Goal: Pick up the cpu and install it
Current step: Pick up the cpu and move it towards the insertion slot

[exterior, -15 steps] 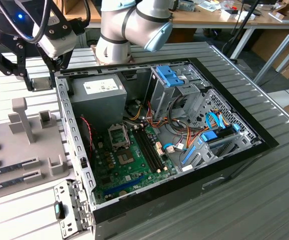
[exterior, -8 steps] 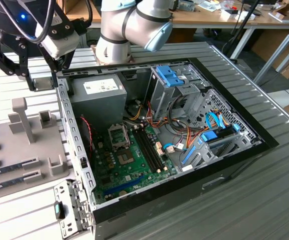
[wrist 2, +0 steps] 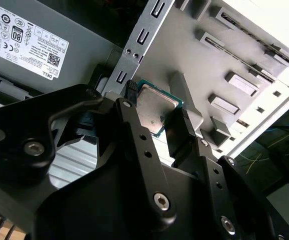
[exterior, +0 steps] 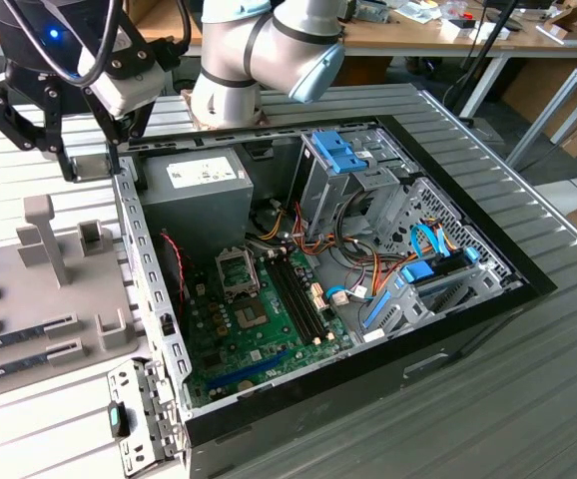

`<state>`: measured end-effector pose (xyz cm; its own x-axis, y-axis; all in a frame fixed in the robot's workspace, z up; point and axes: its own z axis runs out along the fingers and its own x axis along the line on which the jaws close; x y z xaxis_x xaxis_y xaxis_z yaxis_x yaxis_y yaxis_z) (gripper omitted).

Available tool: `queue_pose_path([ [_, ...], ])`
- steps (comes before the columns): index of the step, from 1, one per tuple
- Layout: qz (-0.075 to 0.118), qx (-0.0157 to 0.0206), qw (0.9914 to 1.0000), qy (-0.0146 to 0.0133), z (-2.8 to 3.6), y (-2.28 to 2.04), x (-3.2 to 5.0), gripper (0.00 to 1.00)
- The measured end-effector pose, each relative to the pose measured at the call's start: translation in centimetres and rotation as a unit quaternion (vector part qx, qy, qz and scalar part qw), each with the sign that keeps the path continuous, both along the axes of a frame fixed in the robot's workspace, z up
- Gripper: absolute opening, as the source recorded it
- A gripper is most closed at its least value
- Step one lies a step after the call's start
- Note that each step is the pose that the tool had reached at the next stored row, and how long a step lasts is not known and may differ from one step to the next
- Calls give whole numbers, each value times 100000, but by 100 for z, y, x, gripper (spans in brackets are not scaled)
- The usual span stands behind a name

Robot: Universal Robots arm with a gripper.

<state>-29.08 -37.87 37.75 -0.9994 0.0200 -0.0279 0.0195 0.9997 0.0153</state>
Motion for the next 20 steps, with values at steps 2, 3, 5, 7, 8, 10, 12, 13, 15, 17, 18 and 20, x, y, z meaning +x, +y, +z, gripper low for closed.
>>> queue_pose_path([
  [2,-2,-3,100000,1,0,-2,9,47],
  [3,-1,-2,100000,1,0,-3,13,47],
  [5,-1,-10,100000,2,0,-6,25,47],
  [7,-1,-12,100000,2,-1,-10,40,47],
  [8,-3,-15,100000,2,-1,-11,44,47],
  [10,-1,-20,100000,2,-1,-13,53,47],
  [12,-4,-22,100000,1,-1,-15,59,47],
  [13,0,-23,100000,1,-1,-17,65,47],
  [15,0,-28,100000,1,-1,-20,77,47],
  [17,-2,-36,100000,5,-1,-22,92,47],
  [18,-2,-34,100000,1,-2,-23,97,47],
  [20,-4,-39,100000,1,-2,-25,108,47],
])
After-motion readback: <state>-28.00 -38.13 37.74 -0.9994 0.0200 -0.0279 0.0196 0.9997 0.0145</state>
